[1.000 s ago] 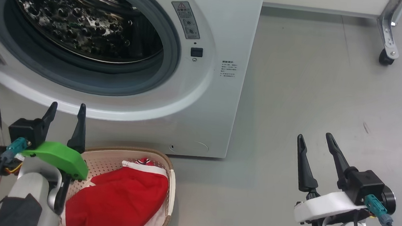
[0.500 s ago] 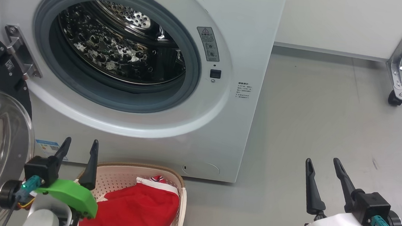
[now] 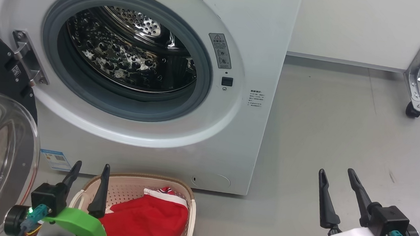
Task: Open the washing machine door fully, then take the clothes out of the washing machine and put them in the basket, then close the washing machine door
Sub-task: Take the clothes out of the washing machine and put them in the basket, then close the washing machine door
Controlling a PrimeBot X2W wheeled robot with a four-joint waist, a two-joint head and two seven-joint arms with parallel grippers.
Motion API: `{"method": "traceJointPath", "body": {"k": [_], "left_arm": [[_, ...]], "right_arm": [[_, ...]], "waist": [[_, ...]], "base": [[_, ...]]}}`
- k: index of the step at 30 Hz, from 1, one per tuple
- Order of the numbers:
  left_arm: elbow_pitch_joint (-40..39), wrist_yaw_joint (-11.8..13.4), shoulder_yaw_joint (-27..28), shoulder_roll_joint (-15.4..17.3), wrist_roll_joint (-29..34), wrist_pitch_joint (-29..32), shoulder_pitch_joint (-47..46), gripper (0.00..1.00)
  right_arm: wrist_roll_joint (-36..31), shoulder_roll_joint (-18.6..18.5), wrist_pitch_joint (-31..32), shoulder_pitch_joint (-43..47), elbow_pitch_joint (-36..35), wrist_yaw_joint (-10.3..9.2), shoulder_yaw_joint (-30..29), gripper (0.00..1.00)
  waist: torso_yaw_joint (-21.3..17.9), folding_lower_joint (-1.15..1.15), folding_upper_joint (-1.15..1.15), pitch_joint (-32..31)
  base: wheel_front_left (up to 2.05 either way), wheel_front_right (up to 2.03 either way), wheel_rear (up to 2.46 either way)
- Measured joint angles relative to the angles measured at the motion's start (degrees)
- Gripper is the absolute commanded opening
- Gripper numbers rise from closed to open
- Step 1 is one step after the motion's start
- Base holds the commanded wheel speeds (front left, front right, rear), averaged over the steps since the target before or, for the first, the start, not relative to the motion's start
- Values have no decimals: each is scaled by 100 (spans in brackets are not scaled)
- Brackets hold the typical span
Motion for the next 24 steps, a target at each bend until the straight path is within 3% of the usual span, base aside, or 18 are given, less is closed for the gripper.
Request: {"method": "traceJointPath", "body": {"k": [24], "left_arm": [[-635,60,-55,-8,3,0,344,100]], "right_arm": [[0,2,-40,67,-104,26,23,100]], "waist": [[-149,0,0,23]], "base": [[0,0,0]]}}
